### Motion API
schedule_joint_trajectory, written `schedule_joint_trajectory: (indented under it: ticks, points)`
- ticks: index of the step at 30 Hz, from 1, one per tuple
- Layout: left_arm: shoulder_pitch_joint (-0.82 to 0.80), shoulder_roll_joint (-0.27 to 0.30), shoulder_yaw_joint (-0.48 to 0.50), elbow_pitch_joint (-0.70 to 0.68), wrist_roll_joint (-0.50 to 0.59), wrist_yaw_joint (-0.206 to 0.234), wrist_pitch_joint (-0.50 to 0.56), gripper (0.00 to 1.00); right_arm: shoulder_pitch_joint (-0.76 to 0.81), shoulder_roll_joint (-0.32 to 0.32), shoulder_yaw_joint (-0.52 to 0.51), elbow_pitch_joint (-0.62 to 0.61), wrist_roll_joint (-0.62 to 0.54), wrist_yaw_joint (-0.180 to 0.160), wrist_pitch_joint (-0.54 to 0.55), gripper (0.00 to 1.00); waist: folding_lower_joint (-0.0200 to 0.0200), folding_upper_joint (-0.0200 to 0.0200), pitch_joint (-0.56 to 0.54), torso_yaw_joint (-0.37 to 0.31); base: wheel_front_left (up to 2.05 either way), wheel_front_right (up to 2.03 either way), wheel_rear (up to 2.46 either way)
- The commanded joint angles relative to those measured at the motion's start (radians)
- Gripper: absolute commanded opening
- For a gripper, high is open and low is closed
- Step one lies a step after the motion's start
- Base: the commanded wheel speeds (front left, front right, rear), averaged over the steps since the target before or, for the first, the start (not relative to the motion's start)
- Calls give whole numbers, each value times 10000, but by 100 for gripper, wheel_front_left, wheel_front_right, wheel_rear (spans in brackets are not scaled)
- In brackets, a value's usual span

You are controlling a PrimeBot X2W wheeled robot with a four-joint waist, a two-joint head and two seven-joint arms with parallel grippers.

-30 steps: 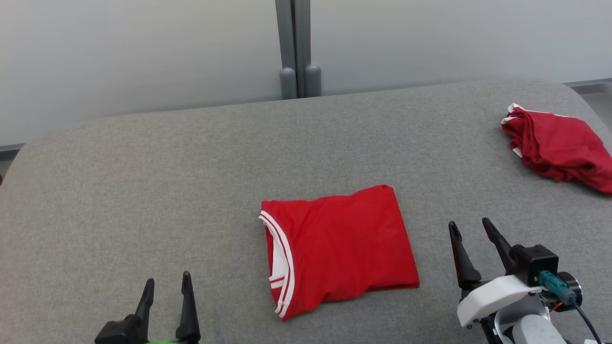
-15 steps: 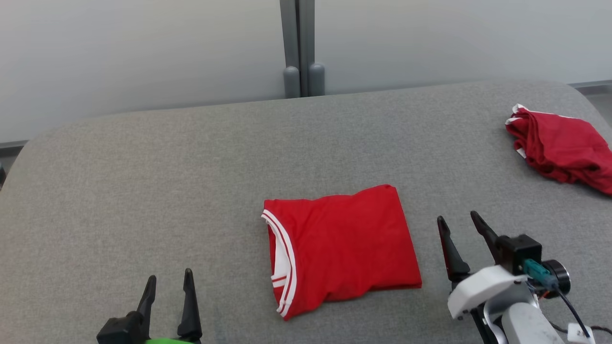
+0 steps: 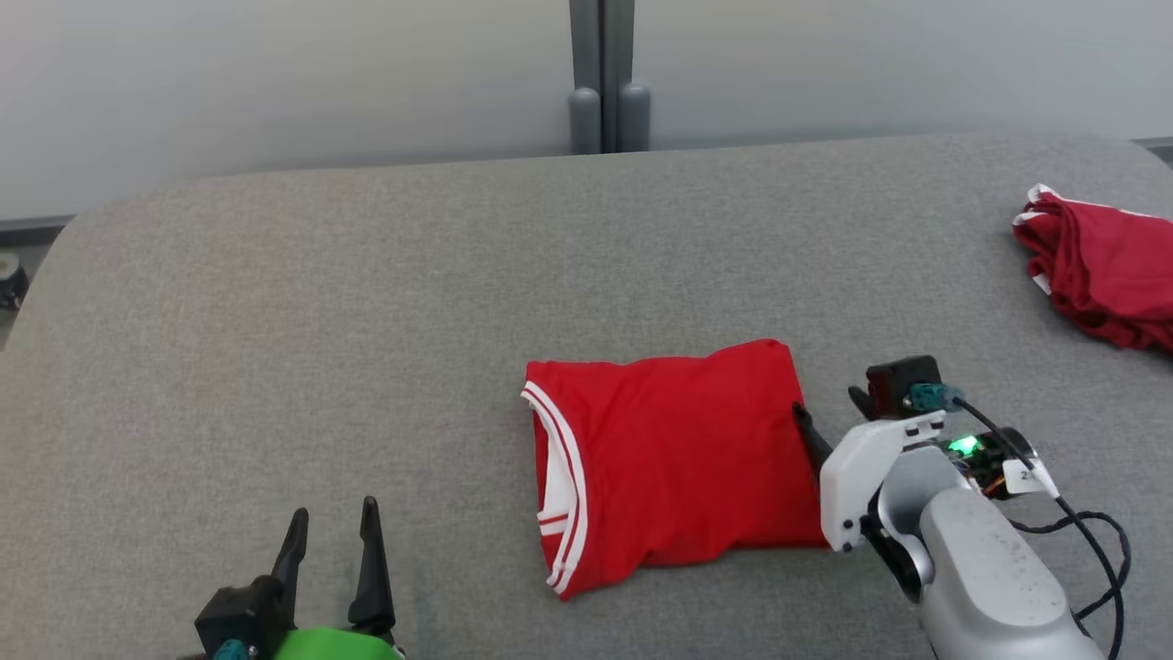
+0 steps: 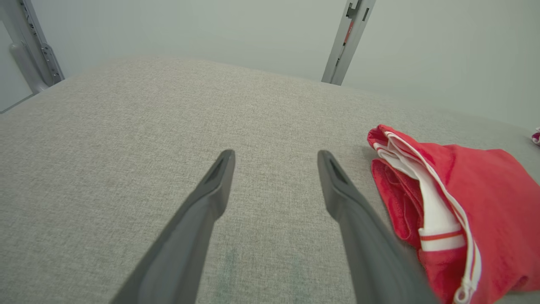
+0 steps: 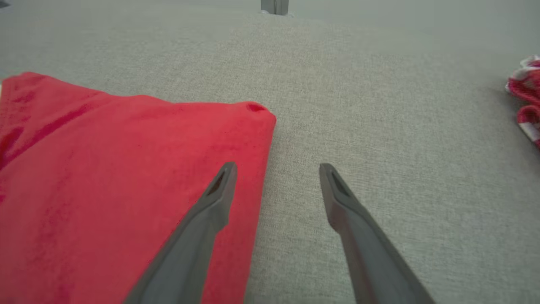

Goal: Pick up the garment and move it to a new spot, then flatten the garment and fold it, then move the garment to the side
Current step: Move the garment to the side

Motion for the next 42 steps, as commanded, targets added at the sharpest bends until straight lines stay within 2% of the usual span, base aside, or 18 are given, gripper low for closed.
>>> schedule_joint_trajectory:
  ticks: [1,6,11,12,14,15,16,21,25,33,42]
  points:
    - [-176,20,11,9,-100,29,1,100,-133,-31,191,241,348,-6,307,100,0,0,207,241,0,0,0]
    - [-317,20,15,102,-74,-11,2,100,-525,-156,777,1067,1099,-6,1097,100,0,0,383,460,0,0,0]
    - [-380,19,24,160,7,-24,2,100,-875,-205,1179,1783,1361,-6,1114,100,0,0,475,575,0,0,0]
    - [-396,19,25,170,30,-27,2,100,-931,-195,1247,1916,1440,-6,1068,57,0,0,481,587,0,0,0]
    - [-401,19,42,172,58,-36,2,100,-1021,-165,1397,2125,1587,-6,981,23,0,0,479,581,0,0,0]
    - [-405,19,44,178,94,-52,2,100,-1073,-157,1454,2208,1641,-6,957,23,0,0,478,568,0,0,0]
    - [-426,19,40,173,141,-77,2,100,-1137,-147,1533,2304,1702,-6,903,0,0,0,480,540,0,0,0]
    - [-501,19,-28,98,277,-137,0,100,-1634,-347,1684,2528,1763,-14,418,0,0,0,518,222,0,0,0]
    - [-572,19,-46,-13,334,-164,2,100,-1992,-709,1723,2634,1622,-12,79,0,0,0,628,-335,0,0,0]
    - [-819,24,-60,-333,488,-199,2,100,-2662,-1585,1434,2650,1231,-12,-243,0,0,0,1049,-2119,0,0,0]
    - [-1377,160,-177,-279,891,-374,2,100,-3284,-1717,927,2422,1073,-12,-497,0,0,0,1815,-4043,0,0,0]
